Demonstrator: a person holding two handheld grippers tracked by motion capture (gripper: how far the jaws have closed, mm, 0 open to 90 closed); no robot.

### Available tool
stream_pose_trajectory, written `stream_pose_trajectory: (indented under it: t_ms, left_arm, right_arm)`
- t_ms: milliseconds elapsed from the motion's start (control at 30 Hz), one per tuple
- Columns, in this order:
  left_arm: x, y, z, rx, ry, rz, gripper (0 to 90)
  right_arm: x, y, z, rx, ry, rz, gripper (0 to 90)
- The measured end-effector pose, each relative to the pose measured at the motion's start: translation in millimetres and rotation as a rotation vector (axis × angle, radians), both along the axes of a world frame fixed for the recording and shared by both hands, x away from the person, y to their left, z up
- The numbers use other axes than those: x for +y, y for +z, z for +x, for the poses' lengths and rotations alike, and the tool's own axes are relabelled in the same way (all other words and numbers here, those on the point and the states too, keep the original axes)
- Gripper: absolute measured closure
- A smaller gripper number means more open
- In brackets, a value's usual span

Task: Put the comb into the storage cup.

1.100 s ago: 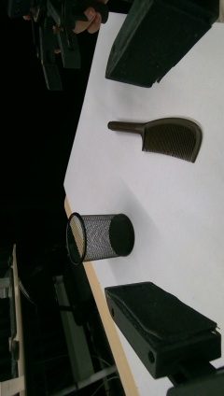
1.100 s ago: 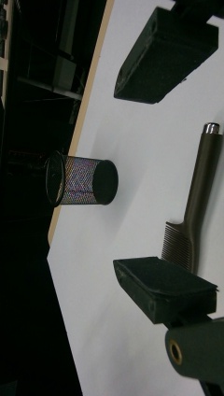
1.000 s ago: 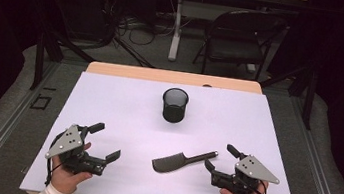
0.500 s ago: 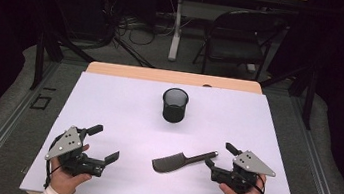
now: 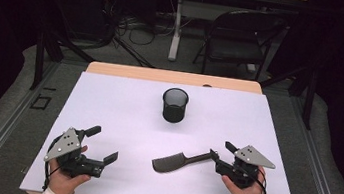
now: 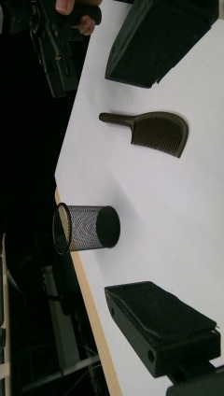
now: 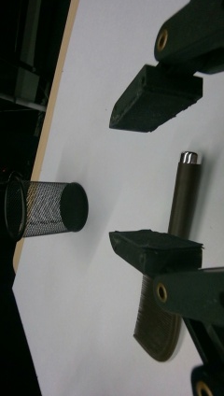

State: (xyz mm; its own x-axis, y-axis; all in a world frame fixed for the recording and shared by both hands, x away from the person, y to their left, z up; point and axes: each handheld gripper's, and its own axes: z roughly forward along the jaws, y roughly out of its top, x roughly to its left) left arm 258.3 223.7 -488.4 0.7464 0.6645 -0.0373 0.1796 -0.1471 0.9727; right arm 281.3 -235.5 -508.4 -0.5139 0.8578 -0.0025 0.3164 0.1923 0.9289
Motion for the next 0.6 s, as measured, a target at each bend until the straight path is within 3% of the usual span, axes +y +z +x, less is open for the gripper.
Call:
stream_pose_trajectory:
  t_ms: [333, 467, 600]
  left_arm:
    - [-1.1, -1.9, 0.5, 0.002, 0.001, 0.011, 0.8]
    - [-1.2, -2.6, 1.5, 0.009, -0.002, 0.011, 0.8]
    - [-2.4, -2.6, 1.8, 0.008, -0.002, 0.019, 0.8]
  right_arm:
    - [-5.1, -6.4, 17.1, 0.081, -0.033, -0.010, 46.6]
    - [-1.3, -10.4, 21.9, 0.094, -0.035, -0.059, 46.6]
    - [-0.4, -11.7, 23.9, 0.110, -0.028, -0.060, 48.2]
